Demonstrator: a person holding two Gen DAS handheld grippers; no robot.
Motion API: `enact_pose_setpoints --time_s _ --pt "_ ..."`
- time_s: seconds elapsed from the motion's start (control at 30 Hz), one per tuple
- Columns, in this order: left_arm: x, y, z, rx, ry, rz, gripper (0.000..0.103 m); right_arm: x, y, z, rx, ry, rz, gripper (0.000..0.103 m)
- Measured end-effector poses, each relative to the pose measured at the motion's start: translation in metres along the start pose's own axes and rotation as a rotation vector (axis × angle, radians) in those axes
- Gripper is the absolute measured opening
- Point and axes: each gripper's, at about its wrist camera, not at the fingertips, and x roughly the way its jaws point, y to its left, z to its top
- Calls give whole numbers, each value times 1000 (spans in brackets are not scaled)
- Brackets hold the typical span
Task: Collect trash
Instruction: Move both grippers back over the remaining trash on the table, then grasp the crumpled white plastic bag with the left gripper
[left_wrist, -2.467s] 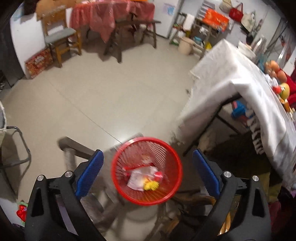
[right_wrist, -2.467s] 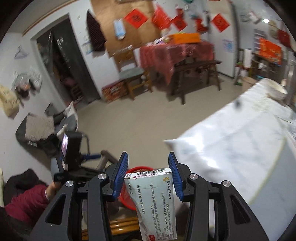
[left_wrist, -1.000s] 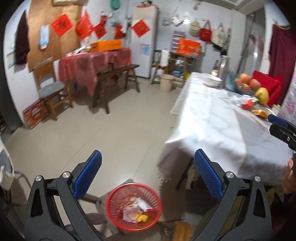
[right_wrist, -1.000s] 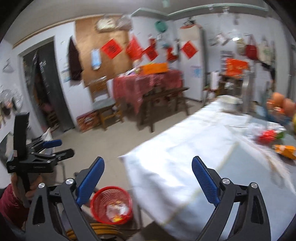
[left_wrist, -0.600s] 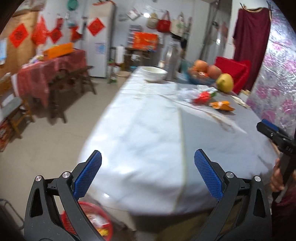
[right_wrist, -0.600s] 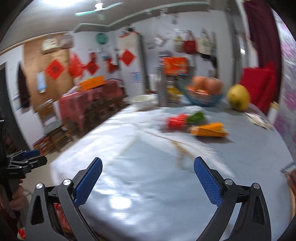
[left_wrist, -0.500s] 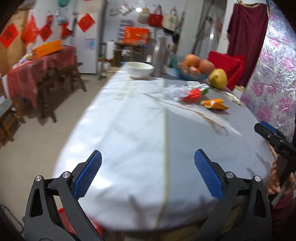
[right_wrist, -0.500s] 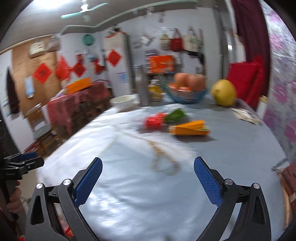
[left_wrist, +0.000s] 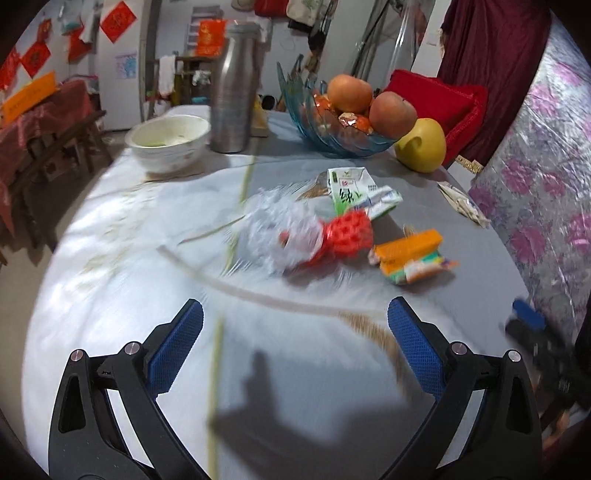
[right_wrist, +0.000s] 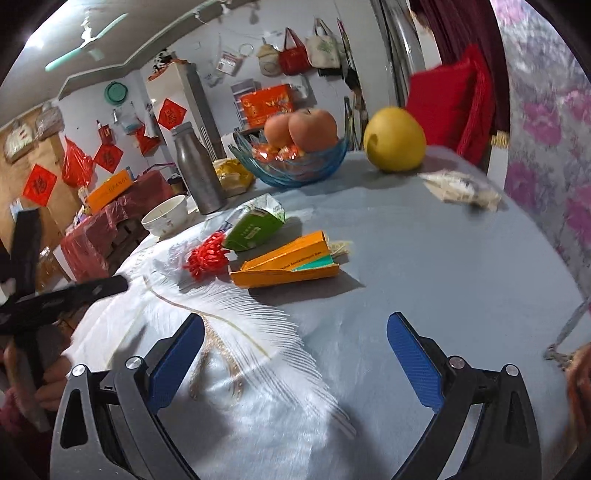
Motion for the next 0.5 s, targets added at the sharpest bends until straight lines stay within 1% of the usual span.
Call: enact_pose_setpoints --time_s 0.07,0.2,0.3,0.37,0.43,0.47,0.5 --pt "22 1 14 -22 22 -16 96 5 -1 0 11 18 7 97" --pt "60 7 37 -71 62 -53 96 18 -1 -7 30 89 17 97" --pt "82 16 52 -112 65 -86 96 19 1 -9 22 86 17 97" --pt "89 23 55 -141 58 -125 94 22 2 -9 18 97 14 97" --pt "94 32 51 -159 61 -157 84 25 2 -9 22 113 18 97" --pt "94 34 50 -156 72 -165 72 26 2 -9 26 115 17 97" --pt "94 36 48 -151 78 -176 63 27 1 -9 32 120 19 97"
